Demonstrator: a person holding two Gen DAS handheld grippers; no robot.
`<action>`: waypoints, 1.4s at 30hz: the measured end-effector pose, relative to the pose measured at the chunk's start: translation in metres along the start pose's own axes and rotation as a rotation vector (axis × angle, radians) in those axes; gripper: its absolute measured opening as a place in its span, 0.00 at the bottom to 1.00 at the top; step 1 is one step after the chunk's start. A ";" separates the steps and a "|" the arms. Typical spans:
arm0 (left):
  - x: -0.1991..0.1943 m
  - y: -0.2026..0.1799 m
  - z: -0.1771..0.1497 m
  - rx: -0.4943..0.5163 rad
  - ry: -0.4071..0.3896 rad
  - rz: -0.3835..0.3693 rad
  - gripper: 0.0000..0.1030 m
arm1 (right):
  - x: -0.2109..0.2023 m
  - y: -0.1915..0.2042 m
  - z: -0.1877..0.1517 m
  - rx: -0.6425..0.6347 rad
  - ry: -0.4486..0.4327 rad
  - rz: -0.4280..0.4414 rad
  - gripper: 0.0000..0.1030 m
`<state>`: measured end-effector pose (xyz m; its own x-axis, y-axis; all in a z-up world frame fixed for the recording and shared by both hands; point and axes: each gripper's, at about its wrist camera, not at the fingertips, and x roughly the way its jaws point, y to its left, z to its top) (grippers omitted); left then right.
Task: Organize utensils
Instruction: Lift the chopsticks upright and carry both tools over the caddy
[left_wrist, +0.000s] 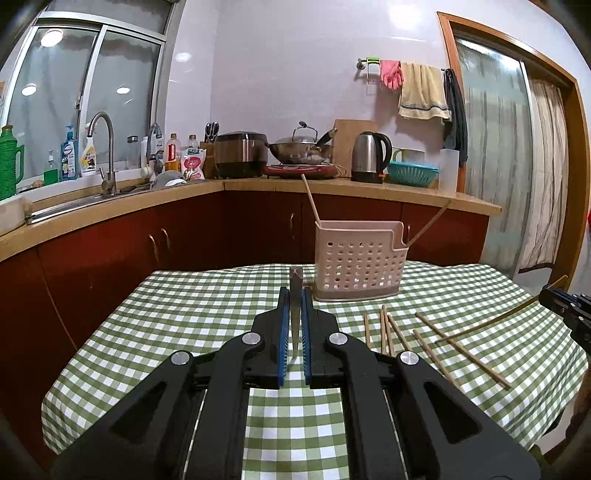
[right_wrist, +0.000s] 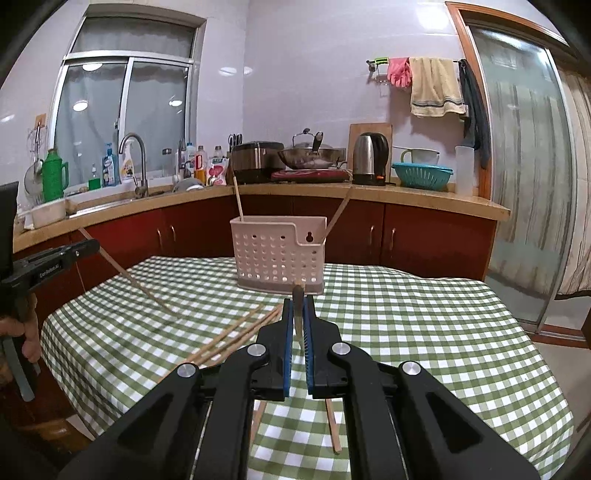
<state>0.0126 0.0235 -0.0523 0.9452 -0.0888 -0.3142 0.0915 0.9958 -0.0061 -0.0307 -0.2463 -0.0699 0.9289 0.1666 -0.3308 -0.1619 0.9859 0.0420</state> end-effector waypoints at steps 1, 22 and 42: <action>0.000 0.000 0.002 -0.001 -0.002 -0.001 0.06 | 0.001 0.000 0.002 0.004 -0.001 0.000 0.06; 0.034 0.009 0.038 -0.027 -0.009 -0.046 0.06 | 0.042 -0.004 0.040 0.018 -0.024 0.016 0.06; 0.055 -0.005 0.120 -0.026 -0.156 -0.153 0.06 | 0.056 -0.006 0.104 0.018 -0.140 0.085 0.06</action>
<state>0.1021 0.0111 0.0446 0.9581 -0.2395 -0.1571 0.2315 0.9705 -0.0676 0.0571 -0.2417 0.0095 0.9497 0.2487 -0.1905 -0.2371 0.9681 0.0815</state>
